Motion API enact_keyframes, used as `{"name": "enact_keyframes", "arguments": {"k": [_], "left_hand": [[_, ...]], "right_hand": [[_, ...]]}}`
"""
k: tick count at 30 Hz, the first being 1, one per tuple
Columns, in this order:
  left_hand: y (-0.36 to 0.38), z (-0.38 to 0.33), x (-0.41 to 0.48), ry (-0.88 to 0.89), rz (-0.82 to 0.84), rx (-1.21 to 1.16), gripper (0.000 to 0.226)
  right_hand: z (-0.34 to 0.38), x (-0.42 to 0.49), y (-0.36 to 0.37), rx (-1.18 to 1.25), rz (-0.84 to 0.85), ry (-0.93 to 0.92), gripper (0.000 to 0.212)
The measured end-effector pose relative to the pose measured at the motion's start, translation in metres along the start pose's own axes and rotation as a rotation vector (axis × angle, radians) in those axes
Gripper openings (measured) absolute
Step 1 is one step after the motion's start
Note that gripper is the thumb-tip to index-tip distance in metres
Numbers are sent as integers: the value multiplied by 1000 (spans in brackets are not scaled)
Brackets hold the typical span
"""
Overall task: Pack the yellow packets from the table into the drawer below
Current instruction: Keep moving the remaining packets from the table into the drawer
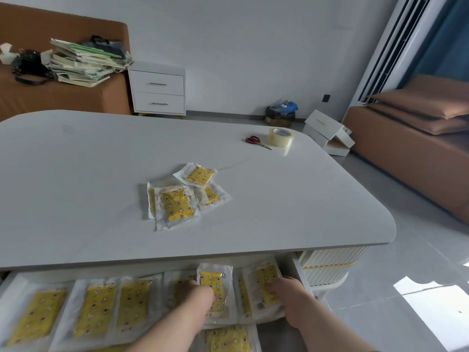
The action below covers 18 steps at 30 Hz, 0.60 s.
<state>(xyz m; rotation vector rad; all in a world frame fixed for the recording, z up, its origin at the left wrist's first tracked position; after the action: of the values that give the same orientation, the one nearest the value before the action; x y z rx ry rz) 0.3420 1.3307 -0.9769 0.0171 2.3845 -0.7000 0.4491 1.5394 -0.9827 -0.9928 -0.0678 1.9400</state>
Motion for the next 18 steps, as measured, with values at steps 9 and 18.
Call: {"name": "enact_keyframes", "arguments": {"k": [9,18], "left_hand": [[-5,-21,0,272,-159,403,35],[-11,-35,-7,639,-221,616,45]], "right_hand": [[2,10,-1,-166,-118,-137,27],[8,7,5,-396,-145,-282,32]]}}
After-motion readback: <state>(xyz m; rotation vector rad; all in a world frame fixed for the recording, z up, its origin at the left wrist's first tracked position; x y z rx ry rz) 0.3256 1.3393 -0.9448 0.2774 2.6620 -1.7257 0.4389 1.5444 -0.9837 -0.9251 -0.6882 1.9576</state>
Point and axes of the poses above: each hand's wrist, its own x-axis towards the middle knuckle, its own y-axis out of the palm, z = x × y, the point moved 7 cm from there along x, towards the middle knuckle, and after that the axes turned 14 degrees about -z, right-handed, at the moved point
